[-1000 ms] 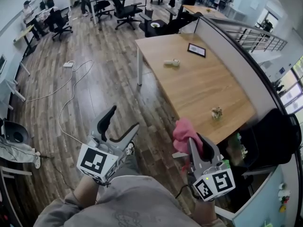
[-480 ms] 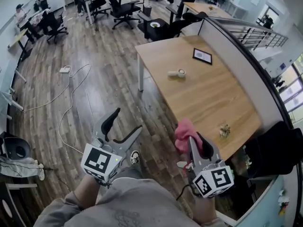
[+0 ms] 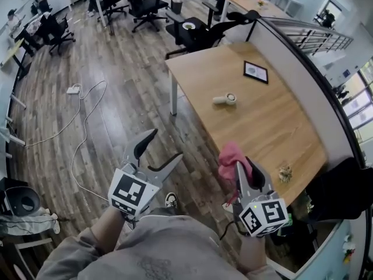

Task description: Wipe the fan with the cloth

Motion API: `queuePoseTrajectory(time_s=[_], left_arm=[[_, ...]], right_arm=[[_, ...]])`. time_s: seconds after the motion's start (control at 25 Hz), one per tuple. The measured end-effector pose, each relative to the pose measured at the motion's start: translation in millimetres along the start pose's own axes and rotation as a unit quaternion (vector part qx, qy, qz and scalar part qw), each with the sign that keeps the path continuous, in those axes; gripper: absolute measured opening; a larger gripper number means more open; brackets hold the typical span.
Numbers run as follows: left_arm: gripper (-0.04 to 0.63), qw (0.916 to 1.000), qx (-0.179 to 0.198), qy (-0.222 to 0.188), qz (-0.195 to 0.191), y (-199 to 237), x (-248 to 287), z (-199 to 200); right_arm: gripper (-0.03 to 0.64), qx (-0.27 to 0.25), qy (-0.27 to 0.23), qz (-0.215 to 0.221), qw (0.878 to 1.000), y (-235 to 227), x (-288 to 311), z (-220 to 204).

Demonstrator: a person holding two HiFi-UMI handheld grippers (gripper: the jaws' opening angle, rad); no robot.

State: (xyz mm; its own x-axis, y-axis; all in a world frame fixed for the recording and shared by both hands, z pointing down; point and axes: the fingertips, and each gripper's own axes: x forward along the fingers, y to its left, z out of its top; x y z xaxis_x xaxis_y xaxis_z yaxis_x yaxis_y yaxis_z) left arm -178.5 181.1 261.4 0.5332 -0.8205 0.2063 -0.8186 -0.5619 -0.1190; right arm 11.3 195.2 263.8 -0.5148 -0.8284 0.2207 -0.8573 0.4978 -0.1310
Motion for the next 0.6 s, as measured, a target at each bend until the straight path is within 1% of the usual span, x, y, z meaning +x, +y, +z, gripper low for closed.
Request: queuePoseTrajectory(time_s=[0.24, 0.6], left_arm=[[0.341, 0.9996, 0.001, 0.009, -0.025, 21.1, 40.6, -1.7], [0.341, 0.9984, 0.008, 0.021, -0.051, 44.5, 111.5, -3.9]], right_arm=[[0.071, 0.010, 0.020, -0.013, 1.000, -12.4, 34.2, -2.5], [0.071, 0.025, 0.038, -0.041, 0.998, -64.4, 84.8, -8.8]])
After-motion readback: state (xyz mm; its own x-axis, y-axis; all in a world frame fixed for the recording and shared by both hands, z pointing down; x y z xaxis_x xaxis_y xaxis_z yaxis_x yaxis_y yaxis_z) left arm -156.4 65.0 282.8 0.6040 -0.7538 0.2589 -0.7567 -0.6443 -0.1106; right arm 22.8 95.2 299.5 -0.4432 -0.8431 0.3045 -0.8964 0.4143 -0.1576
